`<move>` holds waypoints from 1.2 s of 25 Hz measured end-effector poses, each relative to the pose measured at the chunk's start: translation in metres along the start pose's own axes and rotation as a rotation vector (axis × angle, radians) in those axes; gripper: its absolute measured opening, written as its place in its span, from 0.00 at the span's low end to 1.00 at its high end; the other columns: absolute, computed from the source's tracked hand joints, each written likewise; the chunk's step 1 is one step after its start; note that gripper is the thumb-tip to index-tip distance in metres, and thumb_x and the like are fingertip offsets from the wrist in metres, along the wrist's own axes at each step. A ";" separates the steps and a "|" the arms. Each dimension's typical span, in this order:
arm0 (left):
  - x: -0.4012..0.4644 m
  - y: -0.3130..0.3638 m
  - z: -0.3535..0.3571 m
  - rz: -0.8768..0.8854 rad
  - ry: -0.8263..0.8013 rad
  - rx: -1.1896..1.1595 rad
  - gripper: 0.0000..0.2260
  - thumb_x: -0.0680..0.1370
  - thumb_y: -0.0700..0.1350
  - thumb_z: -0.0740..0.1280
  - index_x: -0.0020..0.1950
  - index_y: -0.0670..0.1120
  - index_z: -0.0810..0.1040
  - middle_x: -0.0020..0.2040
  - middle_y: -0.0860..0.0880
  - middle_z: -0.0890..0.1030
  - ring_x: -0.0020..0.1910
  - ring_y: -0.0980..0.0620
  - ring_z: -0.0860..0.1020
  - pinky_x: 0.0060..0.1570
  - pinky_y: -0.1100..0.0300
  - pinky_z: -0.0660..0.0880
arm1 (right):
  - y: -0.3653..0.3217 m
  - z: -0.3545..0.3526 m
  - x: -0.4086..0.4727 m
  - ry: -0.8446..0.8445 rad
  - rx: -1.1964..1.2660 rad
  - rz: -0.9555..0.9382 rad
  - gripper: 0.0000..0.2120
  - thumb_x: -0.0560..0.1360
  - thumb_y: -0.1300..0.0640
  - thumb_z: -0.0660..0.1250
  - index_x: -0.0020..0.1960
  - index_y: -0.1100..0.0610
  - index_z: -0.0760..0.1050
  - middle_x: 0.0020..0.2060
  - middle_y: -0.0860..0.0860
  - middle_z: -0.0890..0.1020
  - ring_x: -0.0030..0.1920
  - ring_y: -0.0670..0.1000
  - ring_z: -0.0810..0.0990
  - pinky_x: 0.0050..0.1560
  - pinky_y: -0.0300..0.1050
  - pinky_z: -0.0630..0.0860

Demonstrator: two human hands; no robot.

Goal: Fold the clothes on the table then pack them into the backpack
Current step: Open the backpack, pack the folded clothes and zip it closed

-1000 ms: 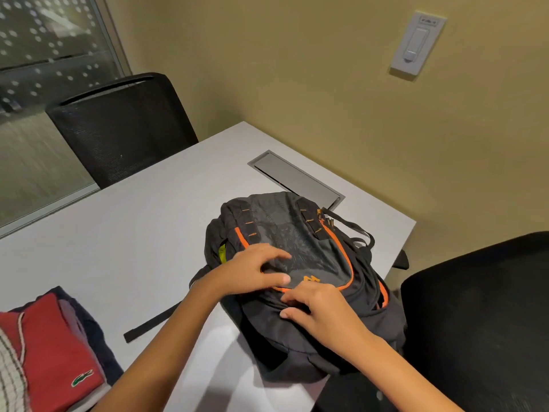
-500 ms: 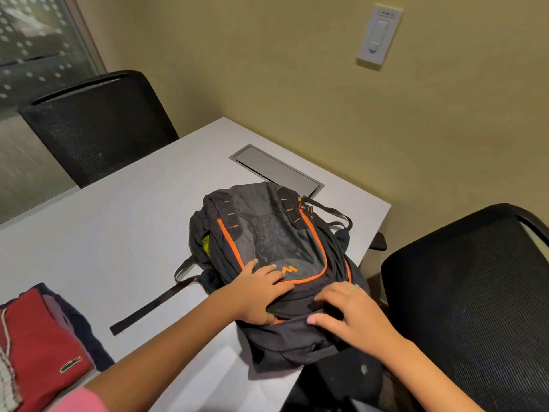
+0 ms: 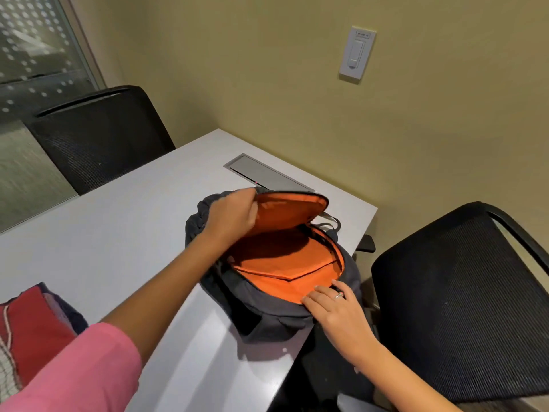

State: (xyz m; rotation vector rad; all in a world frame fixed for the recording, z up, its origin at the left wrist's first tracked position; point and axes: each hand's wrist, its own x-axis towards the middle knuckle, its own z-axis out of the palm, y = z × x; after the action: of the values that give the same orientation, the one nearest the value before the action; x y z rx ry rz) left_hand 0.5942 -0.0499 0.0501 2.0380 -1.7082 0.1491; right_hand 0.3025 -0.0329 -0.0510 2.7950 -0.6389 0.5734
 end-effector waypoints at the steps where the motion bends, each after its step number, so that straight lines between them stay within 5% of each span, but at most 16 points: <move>1: 0.010 -0.006 -0.009 -0.029 0.034 0.003 0.07 0.79 0.44 0.59 0.50 0.42 0.73 0.47 0.43 0.79 0.44 0.38 0.78 0.39 0.51 0.70 | 0.007 -0.002 0.003 0.025 -0.009 -0.008 0.14 0.72 0.61 0.60 0.50 0.53 0.83 0.47 0.48 0.84 0.52 0.51 0.83 0.63 0.52 0.65; 9: 0.040 -0.053 -0.061 -0.222 0.254 0.037 0.07 0.78 0.43 0.56 0.42 0.44 0.69 0.37 0.47 0.73 0.35 0.42 0.74 0.35 0.48 0.75 | 0.107 -0.045 0.050 0.048 -0.085 -0.072 0.13 0.73 0.58 0.60 0.44 0.49 0.83 0.45 0.43 0.84 0.58 0.50 0.78 0.66 0.50 0.56; 13: 0.030 -0.080 -0.085 -0.348 0.367 0.059 0.07 0.78 0.42 0.57 0.42 0.41 0.70 0.37 0.45 0.74 0.34 0.44 0.73 0.32 0.52 0.69 | 0.139 -0.077 0.098 0.005 -0.104 -0.098 0.09 0.68 0.57 0.65 0.39 0.47 0.82 0.42 0.41 0.84 0.54 0.52 0.83 0.52 0.50 0.62; 19: 0.008 -0.112 -0.127 -0.484 0.495 0.083 0.07 0.78 0.41 0.57 0.42 0.41 0.68 0.38 0.44 0.72 0.35 0.45 0.69 0.34 0.54 0.63 | 0.142 -0.123 0.171 -0.032 -0.087 -0.225 0.16 0.54 0.72 0.79 0.35 0.56 0.83 0.39 0.48 0.85 0.49 0.57 0.85 0.35 0.44 0.79; 30: -0.063 -0.149 -0.108 -0.750 0.277 0.150 0.07 0.80 0.40 0.55 0.43 0.41 0.67 0.40 0.42 0.72 0.37 0.41 0.69 0.35 0.52 0.65 | 0.131 -0.083 0.187 -0.260 -0.162 -0.274 0.13 0.61 0.69 0.77 0.39 0.54 0.82 0.47 0.51 0.84 0.57 0.56 0.82 0.38 0.45 0.79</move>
State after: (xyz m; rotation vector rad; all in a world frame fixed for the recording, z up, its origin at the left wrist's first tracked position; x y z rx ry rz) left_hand 0.7458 0.0684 0.0790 2.4832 -0.7153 0.2954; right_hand 0.3712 -0.1940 0.1178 2.7566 -0.3200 0.1013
